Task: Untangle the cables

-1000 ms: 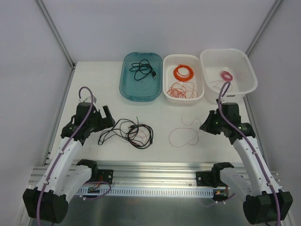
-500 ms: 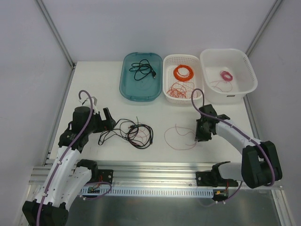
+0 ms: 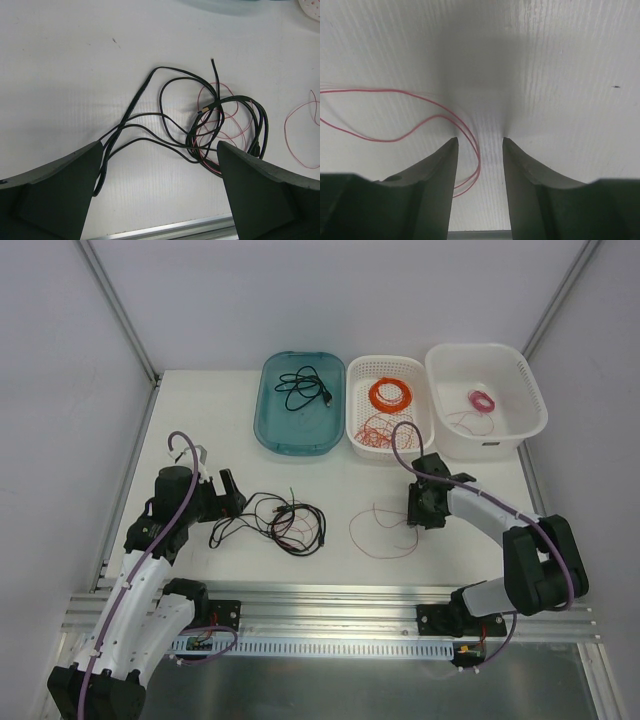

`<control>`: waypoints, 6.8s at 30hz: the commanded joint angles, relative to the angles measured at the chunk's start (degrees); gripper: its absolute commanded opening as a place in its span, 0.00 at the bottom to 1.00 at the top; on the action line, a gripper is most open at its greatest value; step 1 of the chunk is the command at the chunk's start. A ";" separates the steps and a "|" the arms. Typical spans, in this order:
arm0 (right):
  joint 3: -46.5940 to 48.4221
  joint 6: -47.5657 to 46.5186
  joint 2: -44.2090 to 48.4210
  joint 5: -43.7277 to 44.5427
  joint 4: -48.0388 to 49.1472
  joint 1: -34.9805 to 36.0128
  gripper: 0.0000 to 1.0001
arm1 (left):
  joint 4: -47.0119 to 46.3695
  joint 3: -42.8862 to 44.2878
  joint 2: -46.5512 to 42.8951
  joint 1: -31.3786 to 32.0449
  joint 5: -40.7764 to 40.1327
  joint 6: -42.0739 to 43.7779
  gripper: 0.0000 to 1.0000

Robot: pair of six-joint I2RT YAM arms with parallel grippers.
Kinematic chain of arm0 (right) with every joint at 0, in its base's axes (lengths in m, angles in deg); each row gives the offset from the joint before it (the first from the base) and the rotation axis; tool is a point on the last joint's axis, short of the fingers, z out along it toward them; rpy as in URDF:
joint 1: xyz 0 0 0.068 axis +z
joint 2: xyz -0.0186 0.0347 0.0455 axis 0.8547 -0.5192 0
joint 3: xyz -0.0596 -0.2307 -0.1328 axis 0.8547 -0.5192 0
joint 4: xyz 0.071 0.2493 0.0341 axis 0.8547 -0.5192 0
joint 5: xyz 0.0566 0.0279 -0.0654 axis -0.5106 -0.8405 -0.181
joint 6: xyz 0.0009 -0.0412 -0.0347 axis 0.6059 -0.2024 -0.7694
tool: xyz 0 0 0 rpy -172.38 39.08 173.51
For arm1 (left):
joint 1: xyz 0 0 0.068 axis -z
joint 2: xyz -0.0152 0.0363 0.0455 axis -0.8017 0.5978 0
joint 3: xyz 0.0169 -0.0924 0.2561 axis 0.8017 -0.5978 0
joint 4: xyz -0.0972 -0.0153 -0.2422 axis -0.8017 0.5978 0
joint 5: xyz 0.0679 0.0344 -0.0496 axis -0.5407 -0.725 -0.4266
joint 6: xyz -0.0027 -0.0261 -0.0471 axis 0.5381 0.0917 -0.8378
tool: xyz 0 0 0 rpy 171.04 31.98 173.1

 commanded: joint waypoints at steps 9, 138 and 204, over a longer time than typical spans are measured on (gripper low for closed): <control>1.56 -1.10 -4.46 -3.05 0.59 1.39 0.31 | -1.75 0.01 0.11 -0.40 0.94 1.69 0.99; 1.12 4.00 24.37 1.08 1.64 16.51 0.74 | 2.11 21.54 55.92 43.02 -15.32 -12.71 0.29; 4.63 -1.97 14.37 -27.22 37.93 23.45 0.77 | 20.22 85.61 40.63 46.09 -18.66 2.40 0.02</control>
